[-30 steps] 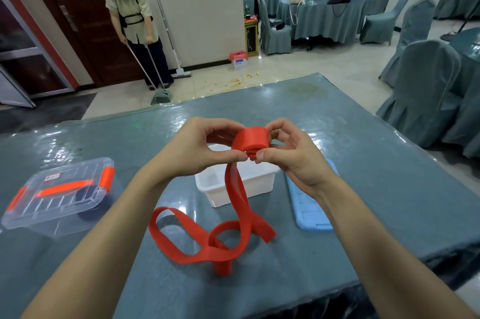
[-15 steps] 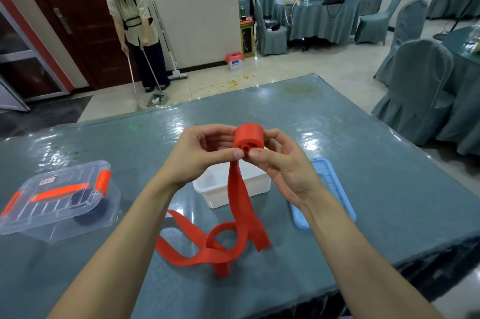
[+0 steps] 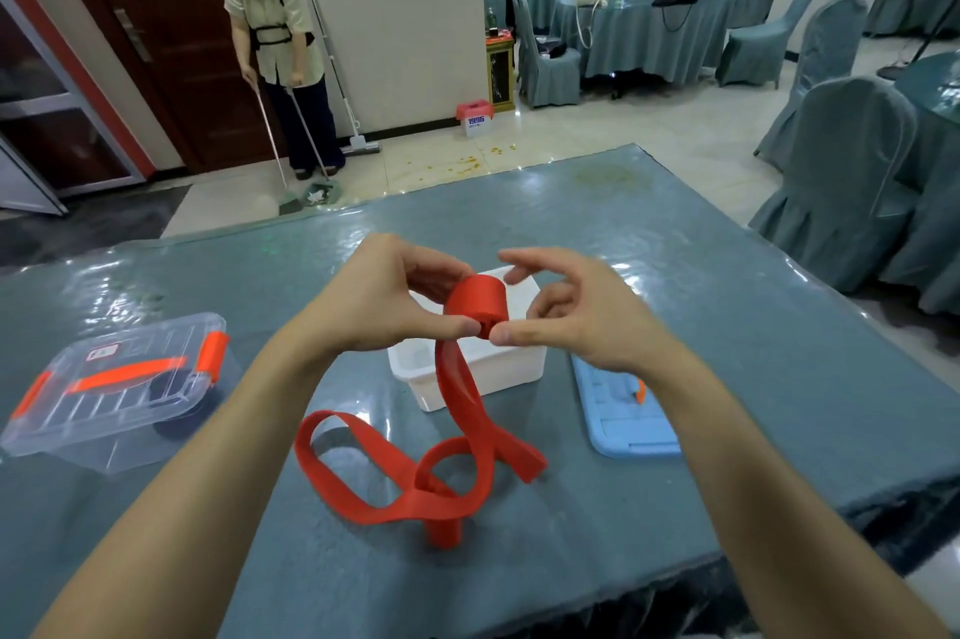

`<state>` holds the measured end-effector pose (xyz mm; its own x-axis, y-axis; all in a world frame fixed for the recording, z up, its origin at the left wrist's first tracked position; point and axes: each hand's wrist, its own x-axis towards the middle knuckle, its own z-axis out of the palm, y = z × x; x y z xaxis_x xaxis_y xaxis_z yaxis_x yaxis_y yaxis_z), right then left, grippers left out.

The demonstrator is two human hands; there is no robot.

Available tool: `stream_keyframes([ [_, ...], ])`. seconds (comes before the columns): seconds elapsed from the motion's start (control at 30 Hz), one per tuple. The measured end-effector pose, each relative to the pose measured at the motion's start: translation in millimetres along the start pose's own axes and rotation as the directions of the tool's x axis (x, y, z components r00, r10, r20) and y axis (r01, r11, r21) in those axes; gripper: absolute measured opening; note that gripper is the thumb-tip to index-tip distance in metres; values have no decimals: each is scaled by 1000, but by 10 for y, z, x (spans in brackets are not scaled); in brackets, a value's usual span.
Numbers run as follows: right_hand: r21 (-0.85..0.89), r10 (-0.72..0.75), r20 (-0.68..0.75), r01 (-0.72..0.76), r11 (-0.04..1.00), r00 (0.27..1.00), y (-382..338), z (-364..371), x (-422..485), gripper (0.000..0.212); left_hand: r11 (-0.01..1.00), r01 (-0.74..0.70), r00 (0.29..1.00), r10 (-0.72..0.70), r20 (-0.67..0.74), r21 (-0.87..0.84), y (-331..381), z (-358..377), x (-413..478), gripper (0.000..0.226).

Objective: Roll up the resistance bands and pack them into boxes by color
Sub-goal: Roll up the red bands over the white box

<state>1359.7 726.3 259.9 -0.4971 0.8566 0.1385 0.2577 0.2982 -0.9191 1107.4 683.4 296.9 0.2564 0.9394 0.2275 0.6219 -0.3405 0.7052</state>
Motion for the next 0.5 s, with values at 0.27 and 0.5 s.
stream_keyframes([
  [0.27, -370, -111, 108, 144, 918, 988, -362, -34, 260, 46, 929, -111, 993, 86, 86, 352, 283, -163, 195, 42],
  [0.5, 93, -162, -69, 168, 981, 984, -207, -5, 193, 37, 982, 6, 1000, -10, -18, -186, 87, -193, 99, 55],
])
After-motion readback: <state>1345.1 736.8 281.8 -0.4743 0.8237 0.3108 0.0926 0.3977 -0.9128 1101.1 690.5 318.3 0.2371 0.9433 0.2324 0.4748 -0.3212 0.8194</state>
